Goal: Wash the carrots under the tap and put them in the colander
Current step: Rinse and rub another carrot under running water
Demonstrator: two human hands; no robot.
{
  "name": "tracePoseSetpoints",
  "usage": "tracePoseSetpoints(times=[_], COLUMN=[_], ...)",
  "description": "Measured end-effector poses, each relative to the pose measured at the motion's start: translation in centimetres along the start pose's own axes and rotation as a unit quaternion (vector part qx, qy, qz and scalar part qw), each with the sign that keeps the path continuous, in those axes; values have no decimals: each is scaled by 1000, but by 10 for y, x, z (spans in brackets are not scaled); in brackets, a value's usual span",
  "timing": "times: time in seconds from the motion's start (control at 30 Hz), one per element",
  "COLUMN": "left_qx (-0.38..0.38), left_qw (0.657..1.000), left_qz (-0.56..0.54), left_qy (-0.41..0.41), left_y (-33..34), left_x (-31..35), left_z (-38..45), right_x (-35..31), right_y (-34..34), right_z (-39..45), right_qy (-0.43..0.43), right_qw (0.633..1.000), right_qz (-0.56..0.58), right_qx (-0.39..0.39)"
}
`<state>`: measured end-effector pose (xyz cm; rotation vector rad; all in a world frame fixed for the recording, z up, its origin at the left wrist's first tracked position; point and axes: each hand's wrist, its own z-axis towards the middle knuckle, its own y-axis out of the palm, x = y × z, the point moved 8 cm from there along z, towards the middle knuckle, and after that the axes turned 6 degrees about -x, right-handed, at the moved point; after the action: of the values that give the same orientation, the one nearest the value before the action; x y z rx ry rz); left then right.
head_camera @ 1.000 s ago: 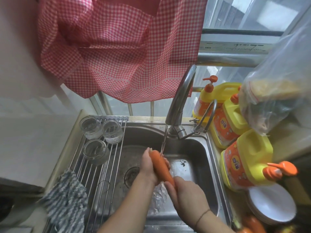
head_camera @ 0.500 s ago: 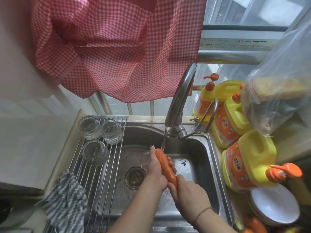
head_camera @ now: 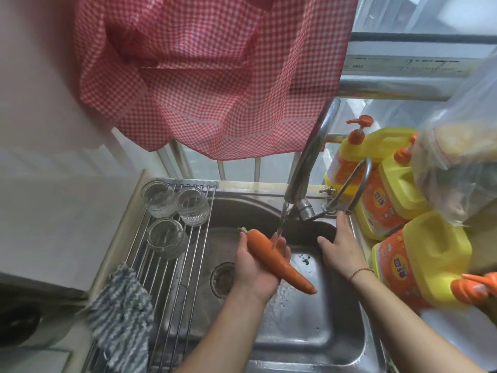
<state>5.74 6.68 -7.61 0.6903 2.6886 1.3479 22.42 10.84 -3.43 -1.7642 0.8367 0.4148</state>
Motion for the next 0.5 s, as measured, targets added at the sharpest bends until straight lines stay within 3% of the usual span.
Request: tracePoseSetpoints(times=[0.5], left_qx=[-6], left_qw=[1000], left_qz=[23], left_qy=[-15], left_y=[30], left_x=[0], left_z=[-18], right_x=[-12], right_y=[-9], right_z=[8], right_qy=[12], right_qw=[1000], right_qz=[12], right_qx=[23])
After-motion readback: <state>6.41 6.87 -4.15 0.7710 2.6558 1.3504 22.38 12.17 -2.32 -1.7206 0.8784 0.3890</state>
